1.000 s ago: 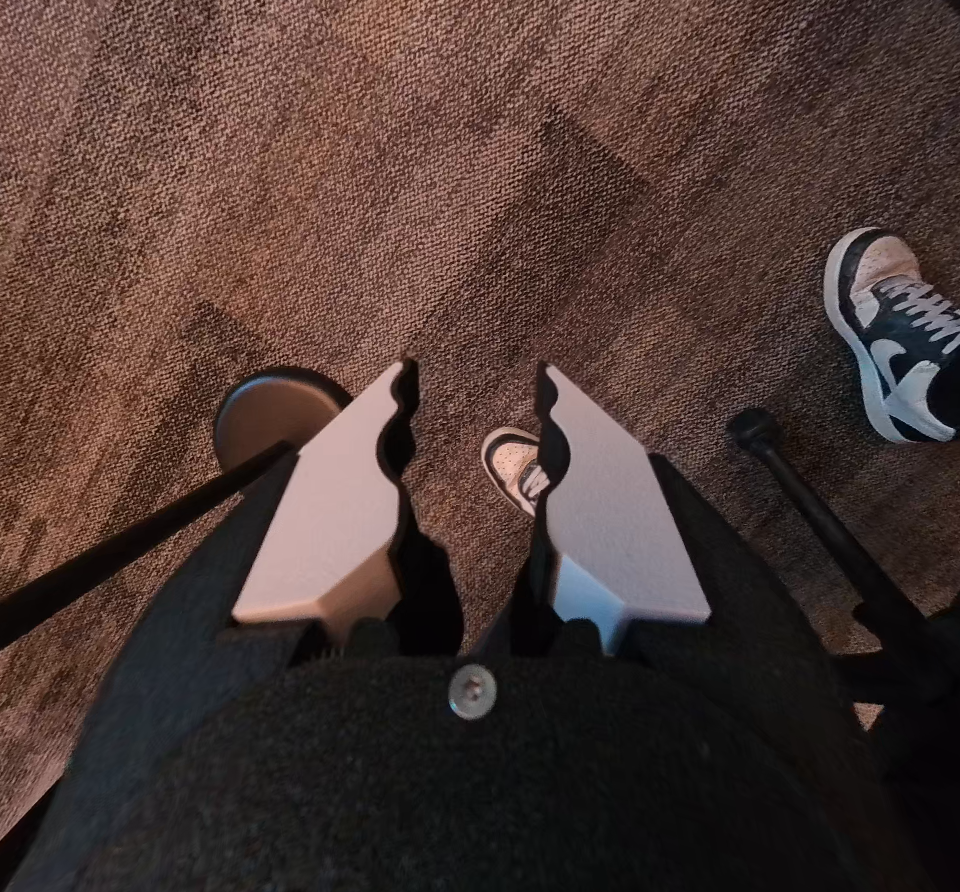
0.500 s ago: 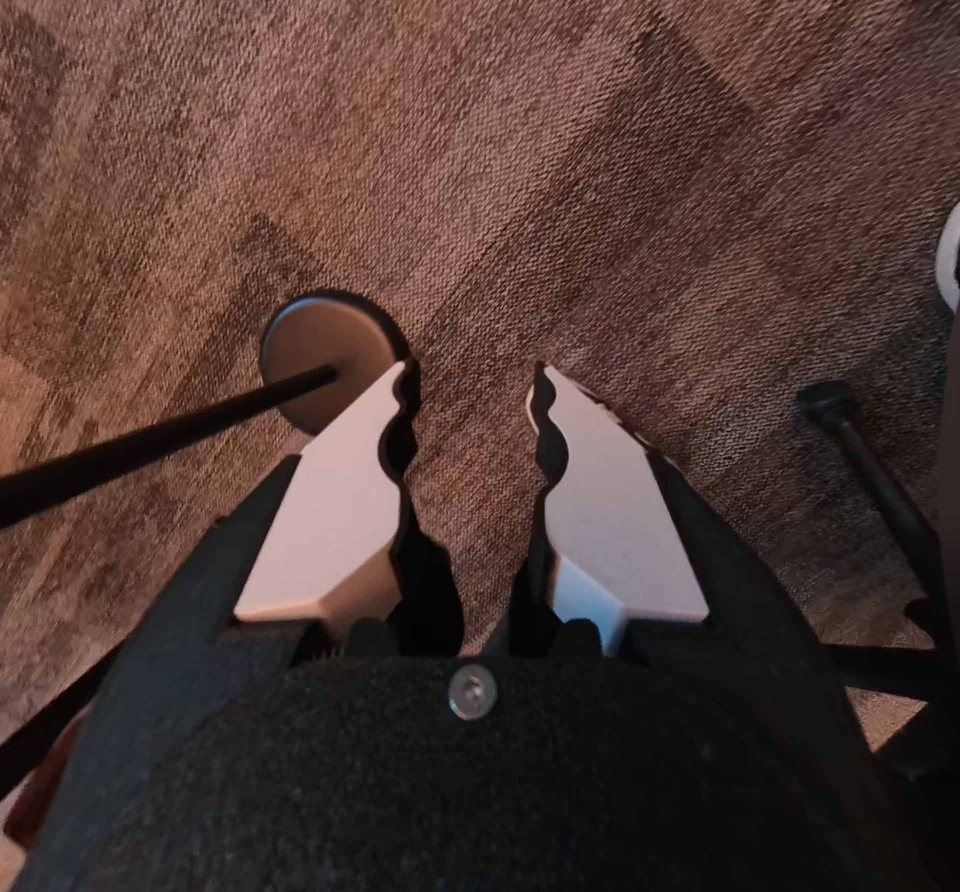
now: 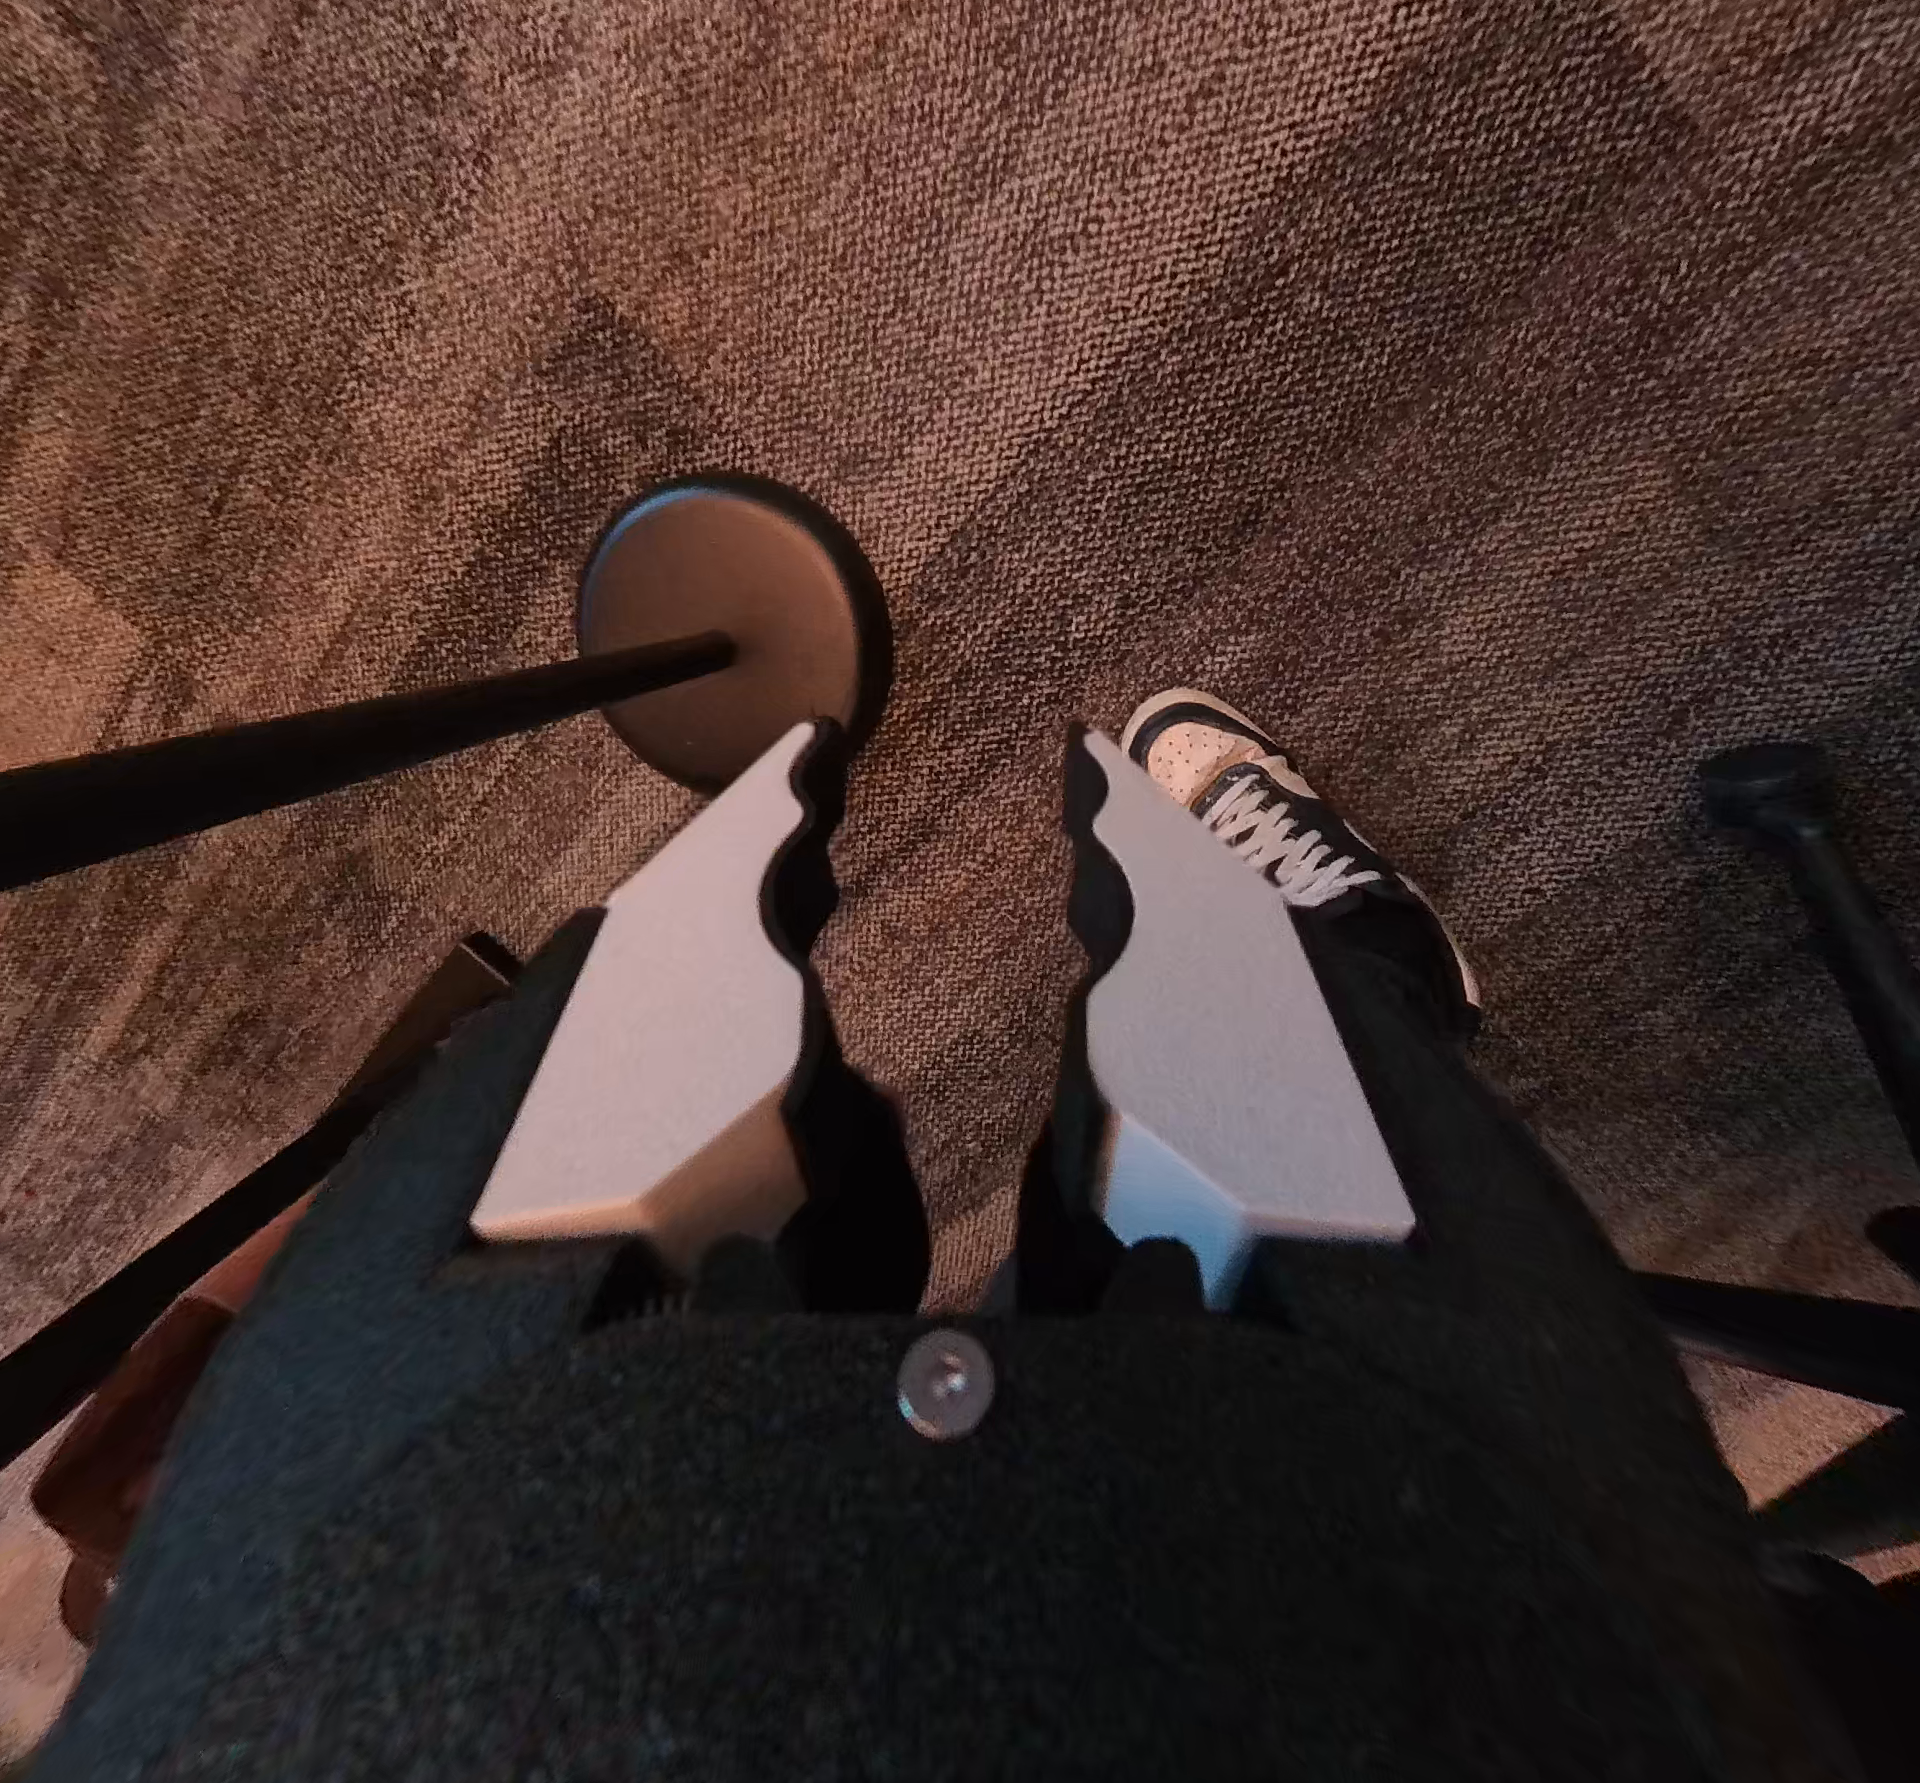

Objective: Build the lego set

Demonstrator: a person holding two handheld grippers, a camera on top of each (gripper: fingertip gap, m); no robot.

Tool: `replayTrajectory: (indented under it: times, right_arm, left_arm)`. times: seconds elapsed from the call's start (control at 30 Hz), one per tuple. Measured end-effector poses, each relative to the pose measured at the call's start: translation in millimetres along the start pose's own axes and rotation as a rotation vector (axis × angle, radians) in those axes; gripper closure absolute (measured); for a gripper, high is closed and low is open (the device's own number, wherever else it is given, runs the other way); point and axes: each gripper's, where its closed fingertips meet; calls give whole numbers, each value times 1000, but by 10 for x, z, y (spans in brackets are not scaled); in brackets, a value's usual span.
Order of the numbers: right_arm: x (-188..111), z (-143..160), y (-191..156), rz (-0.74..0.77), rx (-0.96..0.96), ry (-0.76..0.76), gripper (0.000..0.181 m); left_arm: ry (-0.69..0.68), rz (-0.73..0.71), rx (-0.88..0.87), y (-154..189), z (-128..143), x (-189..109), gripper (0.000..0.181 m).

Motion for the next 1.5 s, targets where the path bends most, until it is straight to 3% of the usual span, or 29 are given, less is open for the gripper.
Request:
replayTrajectory:
  times: [0.23, 0.37, 0.53, 0.63, 0.77, 0.9, 1.0, 1.13, 1.23, 1.4, 1.5]
  right_arm:
    - [-180, -517, -71, 19, -93, 62, 137]
    - [-433, -1187, -279, -5, -195, 198, 137]
    - [-775, -1954, -759, -62, -324, 373, 137]
    - [-1121, -2405, -1021, -23, -398, 477, 138]
    - [-1696, -3005, -1721, -45, -476, 620, 138]
    - [-2262, -3704, -2539, -39, -580, 713, 136]
    - [-2491, -3973, -3317, -177, -605, 792, 133]
    - [-2352, -3998, -4102, -232, -711, 814, 135]
    - [-2104, -4063, -4806, -418, -700, 810, 136]
    - [-1292, -4146, -5850, -527, -748, 681, 134]
    - [-901, -3960, -6481, -602, -783, 641, 137]
  left_arm:
    - [57, 40, -40, -60, -18, -132, 140]
    - [122, -37, -64, -314, 44, -253, 140]
    - [217, -170, -232, -901, 428, -456, 142]
    - [242, -310, -329, -1386, 845, -562, 141]
    - [254, -385, -522, -1635, 1428, -603, 138]
    - [418, -179, -851, -1335, 1603, -760, 133]
    - [544, -83, -1039, -1129, 1846, -1060, 130]
    - [614, -135, -1125, -982, 2498, -1436, 127]
    - [609, -207, -1204, -843, 3211, -1679, 130]
    - [563, -413, -1416, -494, 4617, -2224, 130]
    - [488, -487, -1518, -160, 5193, -2505, 129]
Point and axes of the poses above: each gripper's, where its closed fingertips meet, x out along the fingers, z out of its underside, y = z × x across the jaws, and after that the axes turned 10 degrees about -x, right-handed
